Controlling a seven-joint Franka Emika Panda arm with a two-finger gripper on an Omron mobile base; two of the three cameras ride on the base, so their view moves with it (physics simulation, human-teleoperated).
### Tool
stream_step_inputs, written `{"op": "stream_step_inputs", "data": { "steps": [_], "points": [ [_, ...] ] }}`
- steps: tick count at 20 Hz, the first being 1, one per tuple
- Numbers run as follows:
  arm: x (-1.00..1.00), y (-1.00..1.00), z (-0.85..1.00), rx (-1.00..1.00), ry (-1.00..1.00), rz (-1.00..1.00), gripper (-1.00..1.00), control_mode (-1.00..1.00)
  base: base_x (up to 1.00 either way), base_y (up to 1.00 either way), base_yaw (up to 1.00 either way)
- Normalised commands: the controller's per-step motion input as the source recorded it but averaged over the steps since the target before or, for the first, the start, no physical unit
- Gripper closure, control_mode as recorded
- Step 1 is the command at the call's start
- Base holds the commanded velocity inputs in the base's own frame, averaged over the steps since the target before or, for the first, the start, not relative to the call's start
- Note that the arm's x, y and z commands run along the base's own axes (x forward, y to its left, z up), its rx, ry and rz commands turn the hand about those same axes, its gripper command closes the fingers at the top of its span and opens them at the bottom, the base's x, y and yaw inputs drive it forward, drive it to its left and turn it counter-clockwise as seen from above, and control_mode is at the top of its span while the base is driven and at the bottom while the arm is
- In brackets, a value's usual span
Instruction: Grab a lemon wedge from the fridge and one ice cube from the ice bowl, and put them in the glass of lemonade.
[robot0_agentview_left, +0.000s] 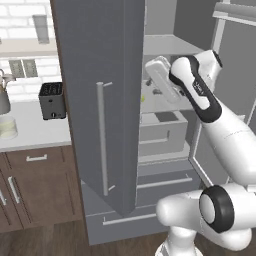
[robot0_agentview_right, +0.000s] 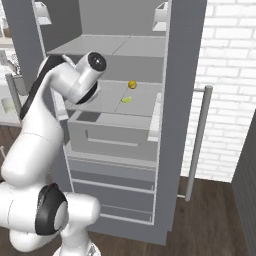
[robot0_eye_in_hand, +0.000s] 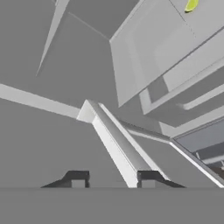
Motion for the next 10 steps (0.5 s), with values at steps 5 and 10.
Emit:
{"op": "stream_step_inputs", "data": {
  "steps": [5,10],
  "points": [
    [0.31,0.70,-0.02,0.13,-0.01,0.12,-1.00,-1.00,0.00,0.00,0.00],
    [0.00,0.98,0.00,0.03,0.02,0.17,-1.00,-1.00,0.00,0.00,0.00]
  ]
}}
